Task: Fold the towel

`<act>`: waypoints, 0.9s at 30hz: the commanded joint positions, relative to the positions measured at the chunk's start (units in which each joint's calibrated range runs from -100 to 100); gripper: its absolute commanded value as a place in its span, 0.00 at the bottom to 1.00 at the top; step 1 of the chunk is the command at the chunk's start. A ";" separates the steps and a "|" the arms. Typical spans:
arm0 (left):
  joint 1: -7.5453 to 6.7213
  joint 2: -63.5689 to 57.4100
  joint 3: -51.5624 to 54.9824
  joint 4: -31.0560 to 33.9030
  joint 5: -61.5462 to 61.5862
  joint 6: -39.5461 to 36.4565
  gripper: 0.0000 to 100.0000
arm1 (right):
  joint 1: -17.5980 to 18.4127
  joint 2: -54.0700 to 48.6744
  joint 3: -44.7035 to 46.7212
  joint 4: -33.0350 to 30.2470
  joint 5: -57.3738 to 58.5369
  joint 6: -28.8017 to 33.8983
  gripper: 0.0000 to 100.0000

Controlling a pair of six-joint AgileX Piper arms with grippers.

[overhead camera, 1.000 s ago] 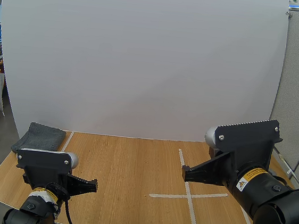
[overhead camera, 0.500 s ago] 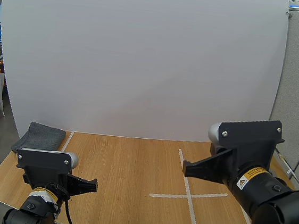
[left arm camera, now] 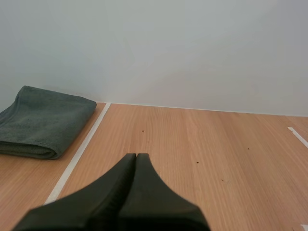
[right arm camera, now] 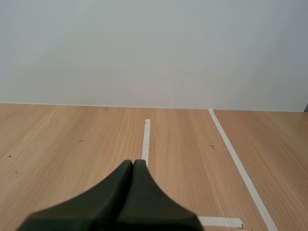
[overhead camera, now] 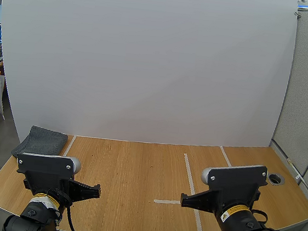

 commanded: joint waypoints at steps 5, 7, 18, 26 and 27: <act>-0.15 -0.24 0.00 0.12 -0.60 -0.58 0.00 | -0.25 -0.39 0.34 -0.69 7.82 -0.11 0.00; -0.15 -0.24 0.00 0.12 -0.60 -0.58 0.00 | -0.25 -0.39 0.34 -0.69 7.82 -0.21 0.00; -0.15 -0.24 0.00 0.12 -0.60 -0.58 0.00 | -0.25 -0.39 0.34 -0.46 7.82 -0.21 0.00; -0.15 -0.24 0.00 0.12 -0.60 -0.58 0.00 | -0.25 -0.39 0.34 -0.46 7.82 -0.21 0.00; -0.15 -0.24 0.00 0.12 -0.60 -0.58 0.00 | -0.25 -0.39 0.34 -0.46 7.82 -0.21 0.00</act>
